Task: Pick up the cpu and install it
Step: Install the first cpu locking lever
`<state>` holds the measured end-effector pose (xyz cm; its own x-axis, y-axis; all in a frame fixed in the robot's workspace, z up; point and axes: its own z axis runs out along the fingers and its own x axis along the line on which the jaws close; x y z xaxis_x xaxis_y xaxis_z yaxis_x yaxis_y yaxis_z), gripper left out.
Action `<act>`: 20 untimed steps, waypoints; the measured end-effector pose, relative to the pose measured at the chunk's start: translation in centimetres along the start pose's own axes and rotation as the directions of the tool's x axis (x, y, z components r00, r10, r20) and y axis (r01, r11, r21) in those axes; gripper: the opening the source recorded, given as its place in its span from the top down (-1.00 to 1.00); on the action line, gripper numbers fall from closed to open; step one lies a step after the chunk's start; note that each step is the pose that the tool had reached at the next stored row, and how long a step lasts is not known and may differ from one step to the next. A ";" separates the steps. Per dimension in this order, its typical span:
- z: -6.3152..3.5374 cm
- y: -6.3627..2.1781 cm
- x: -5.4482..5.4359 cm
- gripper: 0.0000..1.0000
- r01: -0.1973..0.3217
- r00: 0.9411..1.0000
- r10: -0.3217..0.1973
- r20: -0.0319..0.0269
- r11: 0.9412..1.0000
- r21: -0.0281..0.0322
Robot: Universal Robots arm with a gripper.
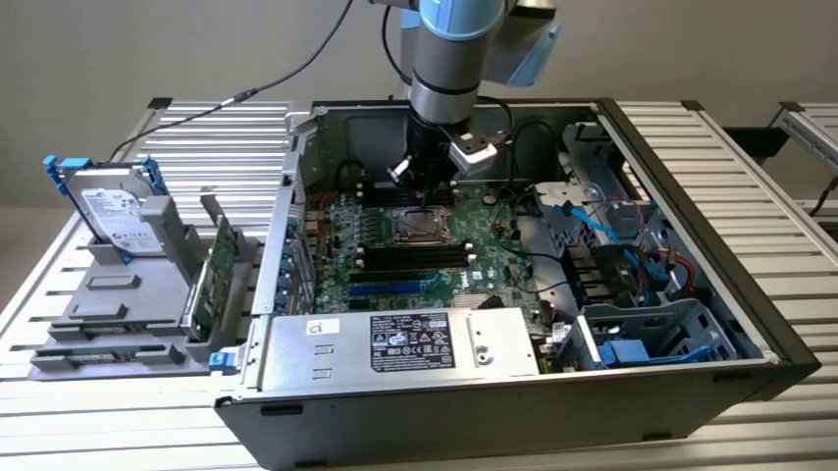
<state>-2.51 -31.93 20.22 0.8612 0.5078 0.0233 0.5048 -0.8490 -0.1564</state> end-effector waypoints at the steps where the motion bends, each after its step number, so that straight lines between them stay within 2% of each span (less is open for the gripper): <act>1: 0.03 0.03 0.0 0.79 0.002 1.000 -0.002 0.000 1.000 0.000; 5: 0.04 0.12 0.0 0.79 0.012 1.000 -0.012 0.001 1.000 0.003; 13: 0.04 0.15 0.0 0.79 0.033 0.999 -0.033 -0.004 0.999 0.016; 20: -0.08 0.13 0.0 0.79 0.038 0.999 -0.038 -0.008 0.999 0.025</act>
<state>-2.44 -32.05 20.29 0.8420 0.5382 0.0370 0.5354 -0.8252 -0.1802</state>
